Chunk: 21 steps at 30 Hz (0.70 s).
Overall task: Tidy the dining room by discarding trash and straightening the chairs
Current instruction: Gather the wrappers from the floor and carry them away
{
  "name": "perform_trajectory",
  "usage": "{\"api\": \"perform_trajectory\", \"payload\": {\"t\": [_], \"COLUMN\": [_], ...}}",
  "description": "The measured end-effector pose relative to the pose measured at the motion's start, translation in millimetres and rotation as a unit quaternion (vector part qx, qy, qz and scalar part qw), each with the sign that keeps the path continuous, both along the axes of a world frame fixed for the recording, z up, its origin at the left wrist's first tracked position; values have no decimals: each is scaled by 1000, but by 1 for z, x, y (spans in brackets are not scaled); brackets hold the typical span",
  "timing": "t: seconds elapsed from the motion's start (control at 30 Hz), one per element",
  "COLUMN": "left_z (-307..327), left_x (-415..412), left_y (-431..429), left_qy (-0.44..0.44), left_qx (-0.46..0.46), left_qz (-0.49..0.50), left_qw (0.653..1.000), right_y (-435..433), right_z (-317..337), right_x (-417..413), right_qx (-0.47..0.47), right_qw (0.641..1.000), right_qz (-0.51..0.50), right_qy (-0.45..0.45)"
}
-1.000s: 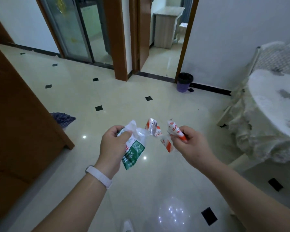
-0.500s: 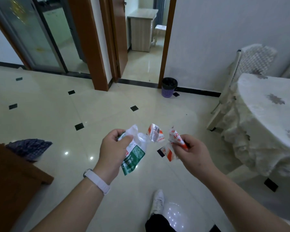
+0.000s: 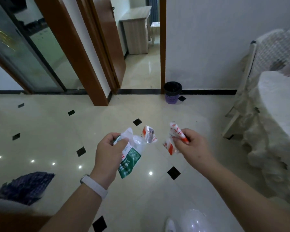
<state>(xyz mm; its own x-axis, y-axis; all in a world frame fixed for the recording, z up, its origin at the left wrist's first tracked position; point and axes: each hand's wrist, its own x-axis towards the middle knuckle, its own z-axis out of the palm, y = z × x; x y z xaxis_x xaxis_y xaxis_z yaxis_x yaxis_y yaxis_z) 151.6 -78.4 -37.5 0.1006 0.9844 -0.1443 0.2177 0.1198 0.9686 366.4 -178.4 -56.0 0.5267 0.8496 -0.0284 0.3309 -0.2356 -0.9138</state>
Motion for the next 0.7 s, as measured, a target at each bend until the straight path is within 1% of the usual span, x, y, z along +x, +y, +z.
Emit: {"api": "perform_trajectory", "payload": {"t": [0.13,0.37,0.57,0.7], "left_z": [0,-14,-40,-41], "left_x": [34,83,124,154], "left_y": [39,130,241,326], "left_qy": [21,13,-16,-33], "left_qx": [22,17,-12,-29], "left_qz": [-28,-47,-59,-86], "left_qw": [999,999,998,995], "right_y": [32,107,200,271], "right_z": [-2,-14,-13,-1], "right_x": [29,69,104,127], "right_qx": [-3,-29,-53,-68], "right_qw": [1000,999,995,991], "right_qz": [-5,-32,-71,-97], "right_qy": [13,-3,-36,-68]}}
